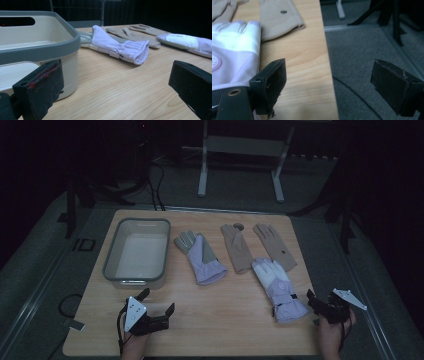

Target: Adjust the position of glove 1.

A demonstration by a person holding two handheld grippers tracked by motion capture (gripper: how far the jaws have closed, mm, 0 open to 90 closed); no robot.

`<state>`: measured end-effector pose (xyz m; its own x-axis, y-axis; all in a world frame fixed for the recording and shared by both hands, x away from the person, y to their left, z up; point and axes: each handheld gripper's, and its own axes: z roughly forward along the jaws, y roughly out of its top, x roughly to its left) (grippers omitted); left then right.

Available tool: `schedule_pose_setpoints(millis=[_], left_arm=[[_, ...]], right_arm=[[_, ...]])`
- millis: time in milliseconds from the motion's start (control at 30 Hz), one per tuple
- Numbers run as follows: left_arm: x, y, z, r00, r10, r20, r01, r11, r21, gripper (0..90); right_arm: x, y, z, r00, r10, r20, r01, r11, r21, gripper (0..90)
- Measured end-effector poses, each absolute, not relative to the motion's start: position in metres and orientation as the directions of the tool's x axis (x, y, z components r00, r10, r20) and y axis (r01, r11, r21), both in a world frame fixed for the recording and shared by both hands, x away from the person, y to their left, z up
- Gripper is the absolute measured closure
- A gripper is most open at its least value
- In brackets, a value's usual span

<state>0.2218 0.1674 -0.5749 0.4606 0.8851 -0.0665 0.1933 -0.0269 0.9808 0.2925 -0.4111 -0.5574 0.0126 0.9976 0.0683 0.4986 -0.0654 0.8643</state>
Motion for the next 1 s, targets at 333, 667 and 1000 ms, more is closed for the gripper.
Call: schedule_pose_setpoints(millis=[333, 667, 1000], left_arm=[[0.222, 0.165, -0.576, 0.47, 0.881, -0.047, 0.191, -0.05, 0.98, 0.2], [0.222, 0.165, -0.577, 0.475, 0.879, -0.049, 0.199, -0.052, 0.979, 0.2], [0.223, 0.166, -0.577, 0.472, 0.879, -0.069, 0.205, -0.033, 0.978, 0.3]], right_arm=[[0.293, -0.409, -0.557, 0.016, 0.999, 0.038, 0.502, -0.041, 0.864, 13.0], [0.305, -0.403, -0.533, -0.05, 0.996, 0.068, 0.567, -0.028, 0.824, 14.4], [0.326, -0.394, -0.491, -0.09, 0.995, 0.052, 0.54, 0.005, 0.842, 14.4]])
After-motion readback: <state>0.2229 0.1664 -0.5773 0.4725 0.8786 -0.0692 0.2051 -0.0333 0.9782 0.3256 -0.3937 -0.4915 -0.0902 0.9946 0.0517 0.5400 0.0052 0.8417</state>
